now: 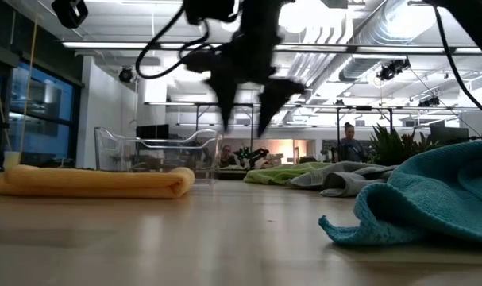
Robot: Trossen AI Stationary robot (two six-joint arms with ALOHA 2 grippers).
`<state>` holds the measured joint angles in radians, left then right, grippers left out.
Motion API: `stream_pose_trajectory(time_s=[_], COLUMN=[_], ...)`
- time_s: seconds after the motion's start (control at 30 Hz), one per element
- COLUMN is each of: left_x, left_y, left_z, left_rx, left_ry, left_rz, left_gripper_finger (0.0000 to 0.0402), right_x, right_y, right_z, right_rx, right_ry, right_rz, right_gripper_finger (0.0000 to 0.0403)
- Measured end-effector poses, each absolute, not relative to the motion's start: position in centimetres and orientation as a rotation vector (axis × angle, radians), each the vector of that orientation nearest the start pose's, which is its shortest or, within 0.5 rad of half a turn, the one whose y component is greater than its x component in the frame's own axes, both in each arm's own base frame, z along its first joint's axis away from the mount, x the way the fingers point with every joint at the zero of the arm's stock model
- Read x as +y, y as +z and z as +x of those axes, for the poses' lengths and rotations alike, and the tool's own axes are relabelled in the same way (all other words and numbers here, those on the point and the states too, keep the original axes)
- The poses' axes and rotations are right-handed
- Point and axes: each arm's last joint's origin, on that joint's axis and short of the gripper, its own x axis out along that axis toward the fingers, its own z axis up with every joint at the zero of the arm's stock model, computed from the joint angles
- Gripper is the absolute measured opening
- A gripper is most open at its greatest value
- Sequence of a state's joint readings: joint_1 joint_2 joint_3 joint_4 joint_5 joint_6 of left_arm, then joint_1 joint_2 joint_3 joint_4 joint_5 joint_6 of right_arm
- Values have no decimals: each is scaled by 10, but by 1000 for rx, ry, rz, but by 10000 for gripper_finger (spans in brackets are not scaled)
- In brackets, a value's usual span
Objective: Fold microfiber towels
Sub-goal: Adjust the orange towel
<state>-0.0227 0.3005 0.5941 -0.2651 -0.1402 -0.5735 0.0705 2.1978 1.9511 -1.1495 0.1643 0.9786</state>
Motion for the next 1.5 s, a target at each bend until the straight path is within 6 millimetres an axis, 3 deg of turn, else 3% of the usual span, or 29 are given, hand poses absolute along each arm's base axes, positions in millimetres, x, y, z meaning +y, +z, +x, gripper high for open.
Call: stream_pose_trajectory(time_s=[0.2,0.43,0.6,0.77,0.9,1.03,1.23,1.37,1.5], left_x=[2,2,2,1,3,4,6,6,3], left_y=[313,313,313,313,312,311,305,294,276], left_z=[81,81,81,82,83,88,103,126,153], left_rx=[-61,-61,-55,-52,-54,-42,3,113,281], left_ry=[106,107,85,79,128,188,285,318,275], left_rz=[-575,-567,-566,-523,-480,-463,-528,-536,-518], left_gripper_finger=[239,239,239,239,239,239,239,237,223], right_x=[51,74,70,66,65,63,65,64,61], right_y=[229,234,241,255,254,243,227,226,238], right_z=[409,379,309,237,200,190,201,209,217], right_rx=[1479,1583,1519,1247,1046,862,667,584,522], right_ry=[-764,-764,-871,-964,-921,-776,-533,-422,-375], right_rz=[432,327,532,837,971,1020,957,902,862], right_gripper_finger=[268,268,268,268,268,268,268,268,268])
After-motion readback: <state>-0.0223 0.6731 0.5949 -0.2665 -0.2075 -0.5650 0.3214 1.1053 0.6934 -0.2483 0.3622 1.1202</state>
